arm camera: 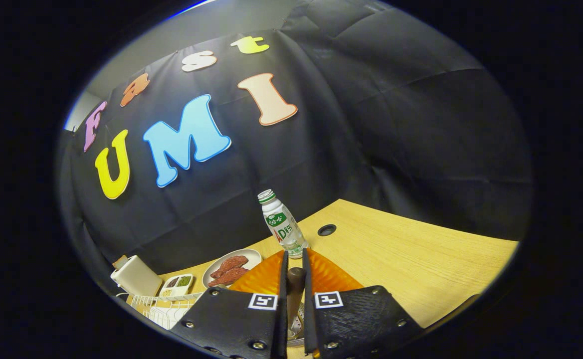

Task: Take the plate from the dish rack, then take the spoon from the basket and place it into the plate.

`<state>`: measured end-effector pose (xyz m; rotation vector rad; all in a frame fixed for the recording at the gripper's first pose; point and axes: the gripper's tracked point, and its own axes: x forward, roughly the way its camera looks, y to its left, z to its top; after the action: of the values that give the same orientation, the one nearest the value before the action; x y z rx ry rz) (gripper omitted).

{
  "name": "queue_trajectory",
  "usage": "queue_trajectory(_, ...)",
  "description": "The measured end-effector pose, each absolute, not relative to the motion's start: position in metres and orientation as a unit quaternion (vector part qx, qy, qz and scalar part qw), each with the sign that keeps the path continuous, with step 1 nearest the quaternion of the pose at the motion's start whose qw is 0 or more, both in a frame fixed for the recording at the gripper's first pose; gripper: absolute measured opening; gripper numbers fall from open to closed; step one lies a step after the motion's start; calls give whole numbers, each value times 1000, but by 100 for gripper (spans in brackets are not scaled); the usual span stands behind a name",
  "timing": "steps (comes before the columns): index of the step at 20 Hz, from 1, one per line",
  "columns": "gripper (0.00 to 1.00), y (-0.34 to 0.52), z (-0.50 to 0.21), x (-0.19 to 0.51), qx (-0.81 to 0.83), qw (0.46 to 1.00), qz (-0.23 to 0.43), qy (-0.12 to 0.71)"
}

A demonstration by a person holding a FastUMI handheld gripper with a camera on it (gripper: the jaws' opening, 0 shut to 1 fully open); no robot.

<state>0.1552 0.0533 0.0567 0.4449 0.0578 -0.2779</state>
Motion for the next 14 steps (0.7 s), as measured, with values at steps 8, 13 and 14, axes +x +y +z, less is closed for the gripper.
queue_trajectory(8,13,52,85,160,191,973,-131,16)
queue_trajectory(13,13,47,114,161,185,976,-114,10)
queue_trajectory(14,13,48,122,160,184,976,-112,5)
